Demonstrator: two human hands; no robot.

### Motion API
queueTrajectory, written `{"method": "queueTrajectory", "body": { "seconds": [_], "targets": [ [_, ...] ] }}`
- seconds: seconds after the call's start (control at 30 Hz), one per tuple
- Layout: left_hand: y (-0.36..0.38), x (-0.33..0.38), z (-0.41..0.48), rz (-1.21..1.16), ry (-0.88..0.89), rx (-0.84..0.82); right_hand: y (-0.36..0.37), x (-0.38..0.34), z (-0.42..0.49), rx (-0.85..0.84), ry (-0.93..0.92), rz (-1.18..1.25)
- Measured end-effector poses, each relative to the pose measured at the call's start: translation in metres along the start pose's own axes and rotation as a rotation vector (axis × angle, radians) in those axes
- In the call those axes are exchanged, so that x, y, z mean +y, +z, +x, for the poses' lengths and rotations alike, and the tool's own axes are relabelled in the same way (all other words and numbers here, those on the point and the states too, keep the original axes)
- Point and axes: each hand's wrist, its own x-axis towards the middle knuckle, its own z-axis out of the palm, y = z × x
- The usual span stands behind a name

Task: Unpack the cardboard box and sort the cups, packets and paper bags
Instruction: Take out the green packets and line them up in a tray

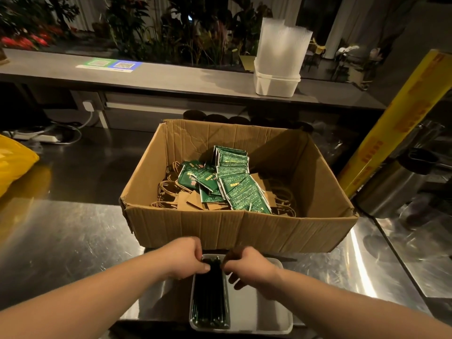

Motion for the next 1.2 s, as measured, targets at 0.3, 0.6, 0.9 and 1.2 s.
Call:
{"method": "queueTrajectory", "body": {
  "seconds": [0.3,0.6,0.9,1.2],
  "targets": [
    [-0.101,0.083,-0.013,-0.210,0.415,0.243,-0.104,-0.125,-0.030,0.207,-0.486,-0.109],
    [-0.107,0.077,0.111,-0.264,0.284,0.436,-0.178,-0.076,0.082,0.080,0.099,-0.934],
    [-0.099,0.058,0.133,-0.048,0.369,0.456,-0.180,-0.040,0.114,-0.095,0.190,-1.123],
    [-0.097,0.057,0.131,-0.046,0.387,0.417,-0.209,-0.058,0.100,0.055,0.053,-0.615]
  ]
}}
